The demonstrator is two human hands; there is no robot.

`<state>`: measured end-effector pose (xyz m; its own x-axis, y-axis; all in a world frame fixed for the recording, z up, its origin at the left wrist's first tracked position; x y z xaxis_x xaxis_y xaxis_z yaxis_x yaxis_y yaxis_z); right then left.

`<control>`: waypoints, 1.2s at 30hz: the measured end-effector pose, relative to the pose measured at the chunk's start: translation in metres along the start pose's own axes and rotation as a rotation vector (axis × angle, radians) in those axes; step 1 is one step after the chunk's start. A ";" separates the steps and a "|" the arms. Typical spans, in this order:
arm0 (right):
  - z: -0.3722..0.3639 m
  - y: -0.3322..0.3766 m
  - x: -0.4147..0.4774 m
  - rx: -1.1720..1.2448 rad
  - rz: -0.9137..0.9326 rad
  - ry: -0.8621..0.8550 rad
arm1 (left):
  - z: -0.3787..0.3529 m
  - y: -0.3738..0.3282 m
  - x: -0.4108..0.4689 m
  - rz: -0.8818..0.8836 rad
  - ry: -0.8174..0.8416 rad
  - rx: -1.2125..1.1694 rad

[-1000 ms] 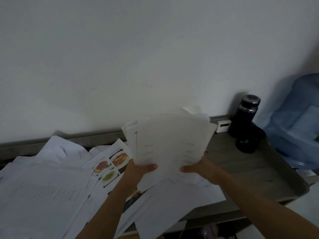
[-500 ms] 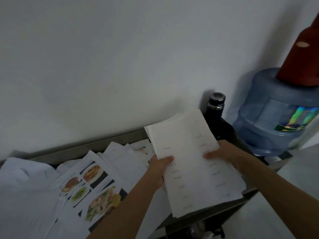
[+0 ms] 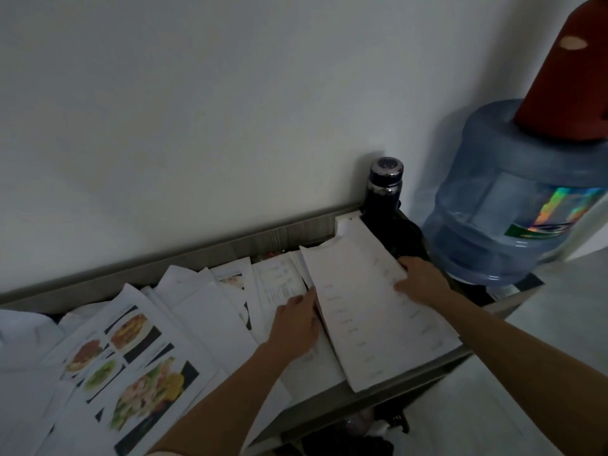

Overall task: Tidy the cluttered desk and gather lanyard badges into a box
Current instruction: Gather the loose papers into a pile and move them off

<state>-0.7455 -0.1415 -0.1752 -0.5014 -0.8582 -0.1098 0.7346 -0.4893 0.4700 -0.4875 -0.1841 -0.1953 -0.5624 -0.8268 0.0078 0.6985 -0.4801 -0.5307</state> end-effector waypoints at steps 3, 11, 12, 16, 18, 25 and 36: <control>-0.008 0.000 0.000 -0.035 0.058 -0.027 | 0.003 0.017 -0.012 -0.063 -0.008 0.227; -0.010 0.016 -0.008 -0.135 0.119 -0.079 | 0.026 0.060 -0.047 -0.099 -0.054 0.307; -0.009 0.020 -0.010 -0.196 0.127 -0.100 | 0.030 0.061 -0.049 -0.103 -0.069 0.299; 0.006 0.040 -0.022 -0.397 0.179 -0.244 | 0.055 0.056 -0.051 -0.089 -0.207 0.139; 0.012 0.056 -0.031 -0.442 0.218 -0.309 | 0.073 0.058 -0.055 -0.071 -0.293 0.083; -0.032 0.134 -0.066 -0.163 0.242 -0.196 | 0.122 0.115 -0.094 0.014 -0.377 0.073; -0.161 0.238 -0.117 0.266 0.020 0.081 | 0.175 0.292 -0.213 0.395 -0.250 0.365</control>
<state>-0.4381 -0.1821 -0.1917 -0.4419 -0.8822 -0.1625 0.5931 -0.4232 0.6849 -0.0864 -0.1991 -0.2039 -0.1383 -0.9861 0.0917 0.9658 -0.1548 -0.2082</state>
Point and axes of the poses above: each hand's wrist, its own x-axis towards the middle knuckle, its own z-axis out of the back of the hand, y = z × x, the point moved 9 cm from there along x, towards the middle knuckle, and after that the axes turned 9 degrees about -y, right-handed, at the moved point
